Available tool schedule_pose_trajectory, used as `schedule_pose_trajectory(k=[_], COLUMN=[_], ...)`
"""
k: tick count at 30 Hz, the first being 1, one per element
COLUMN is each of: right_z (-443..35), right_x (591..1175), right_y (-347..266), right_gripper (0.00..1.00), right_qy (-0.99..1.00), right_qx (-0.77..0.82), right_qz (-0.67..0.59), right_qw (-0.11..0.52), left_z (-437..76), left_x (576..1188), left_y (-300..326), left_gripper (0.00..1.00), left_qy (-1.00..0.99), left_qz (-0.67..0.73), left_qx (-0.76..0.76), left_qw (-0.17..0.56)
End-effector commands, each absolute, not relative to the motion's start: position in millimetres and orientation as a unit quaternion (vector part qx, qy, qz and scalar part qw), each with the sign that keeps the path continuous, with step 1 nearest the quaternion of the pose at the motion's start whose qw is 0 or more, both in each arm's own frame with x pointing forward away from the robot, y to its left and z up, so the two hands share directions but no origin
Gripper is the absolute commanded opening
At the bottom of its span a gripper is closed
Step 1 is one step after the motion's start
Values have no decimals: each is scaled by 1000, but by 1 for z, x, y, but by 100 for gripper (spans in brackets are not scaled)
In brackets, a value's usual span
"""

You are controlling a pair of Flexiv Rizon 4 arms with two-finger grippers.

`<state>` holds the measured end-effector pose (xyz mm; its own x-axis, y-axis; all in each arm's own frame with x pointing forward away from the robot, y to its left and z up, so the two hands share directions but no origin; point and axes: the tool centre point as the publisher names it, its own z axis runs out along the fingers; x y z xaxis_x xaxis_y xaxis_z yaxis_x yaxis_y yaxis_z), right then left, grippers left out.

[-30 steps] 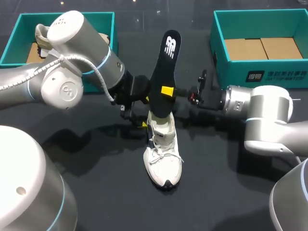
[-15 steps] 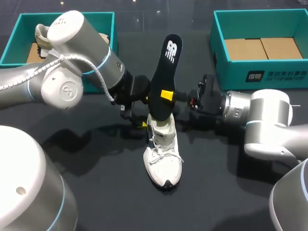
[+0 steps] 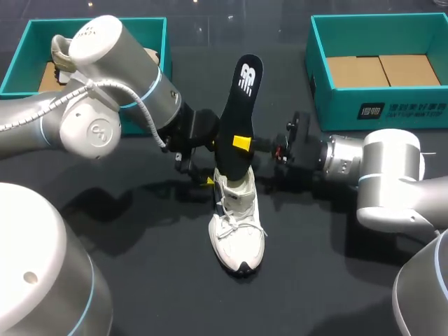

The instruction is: Take the shoe out of the shoebox, open the shoe tongue, remove and reinsert the insole, then place the shoe into the shoebox

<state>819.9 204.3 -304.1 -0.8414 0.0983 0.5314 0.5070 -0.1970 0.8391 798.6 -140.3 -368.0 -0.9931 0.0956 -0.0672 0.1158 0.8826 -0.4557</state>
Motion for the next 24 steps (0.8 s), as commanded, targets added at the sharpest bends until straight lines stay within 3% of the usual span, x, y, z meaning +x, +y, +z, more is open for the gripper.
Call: schedule_pose_trajectory(k=[1,24], right_z=[-308,-334], right_x=[817,793], right_y=[205,206], right_gripper=[0,0], right_qy=[-619,-636], right_qx=[-246,-263], right_qz=[-732,-705], right_qw=[144,174], left_z=[-368,-368], left_x=[799,799], left_y=[-141,-141], left_gripper=[100,100], left_qy=[970,970], left_qz=[-235,-235], left_qx=[55,55], left_qw=[22,22])
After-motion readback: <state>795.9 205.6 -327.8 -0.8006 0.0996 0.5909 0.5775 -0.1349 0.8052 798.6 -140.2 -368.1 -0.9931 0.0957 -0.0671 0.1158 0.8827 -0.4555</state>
